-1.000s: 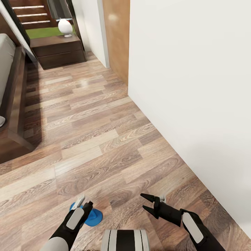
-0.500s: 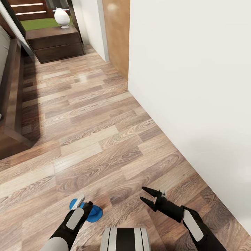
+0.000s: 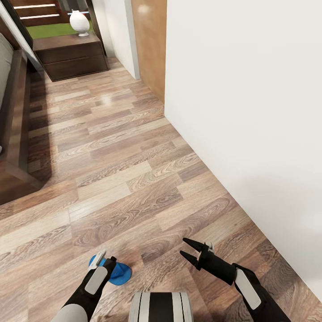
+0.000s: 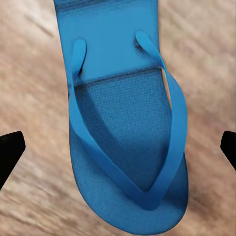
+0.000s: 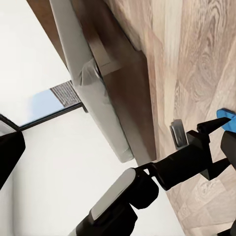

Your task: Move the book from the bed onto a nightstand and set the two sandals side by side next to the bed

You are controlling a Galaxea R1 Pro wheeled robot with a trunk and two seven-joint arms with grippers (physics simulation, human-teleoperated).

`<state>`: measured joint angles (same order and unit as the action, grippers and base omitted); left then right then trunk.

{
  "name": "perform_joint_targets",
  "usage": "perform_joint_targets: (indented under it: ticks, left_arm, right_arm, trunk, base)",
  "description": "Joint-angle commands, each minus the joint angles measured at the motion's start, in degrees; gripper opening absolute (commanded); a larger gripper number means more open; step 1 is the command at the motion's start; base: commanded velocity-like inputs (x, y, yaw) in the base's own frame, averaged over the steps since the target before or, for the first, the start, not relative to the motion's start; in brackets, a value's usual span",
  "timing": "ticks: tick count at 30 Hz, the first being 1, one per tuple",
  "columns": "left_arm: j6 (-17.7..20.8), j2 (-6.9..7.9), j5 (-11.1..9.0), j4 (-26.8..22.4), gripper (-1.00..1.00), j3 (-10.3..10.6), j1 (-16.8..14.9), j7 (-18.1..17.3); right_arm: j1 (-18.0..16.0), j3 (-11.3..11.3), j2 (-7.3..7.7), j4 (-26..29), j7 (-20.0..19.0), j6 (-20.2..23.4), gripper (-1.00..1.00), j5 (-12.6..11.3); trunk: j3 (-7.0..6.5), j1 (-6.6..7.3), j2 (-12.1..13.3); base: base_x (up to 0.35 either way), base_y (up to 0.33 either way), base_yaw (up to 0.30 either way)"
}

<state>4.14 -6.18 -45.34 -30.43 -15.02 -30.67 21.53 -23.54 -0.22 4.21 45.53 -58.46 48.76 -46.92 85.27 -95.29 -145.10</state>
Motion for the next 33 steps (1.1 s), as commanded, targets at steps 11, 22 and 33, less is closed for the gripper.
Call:
perform_joint_targets:
  ticks: [11,22,33]
  left_arm:
    - [0.23,-0.07,-0.27,-0.16,1.00,-0.27,0.00,0.18]
    - [0.23,-0.07,-0.27,-0.15,1.00,-0.27,0.00,0.18]
    - [0.25,-0.14,-0.22,-0.15,1.00,-0.04,0.00,0.11]
  right_arm:
    - [-0.02,-0.03,0.01,-0.09,-0.08,0.28,1.00,-0.10]
    - [-0.02,-0.04,0.01,-0.09,-0.08,0.28,1.00,-0.10]
    - [-0.02,-0.04,0.01,-0.09,-0.08,0.28,1.00,-0.10]
  trunk:
    - [0.03,0.01,-0.01]
    - [2.03,-0.22,-0.13]
    - [2.03,-0.22,-0.13]
  base:
    - [0.000,0.000,0.000]
    - [0.000,0.000,0.000]
    - [0.000,0.000,0.000]
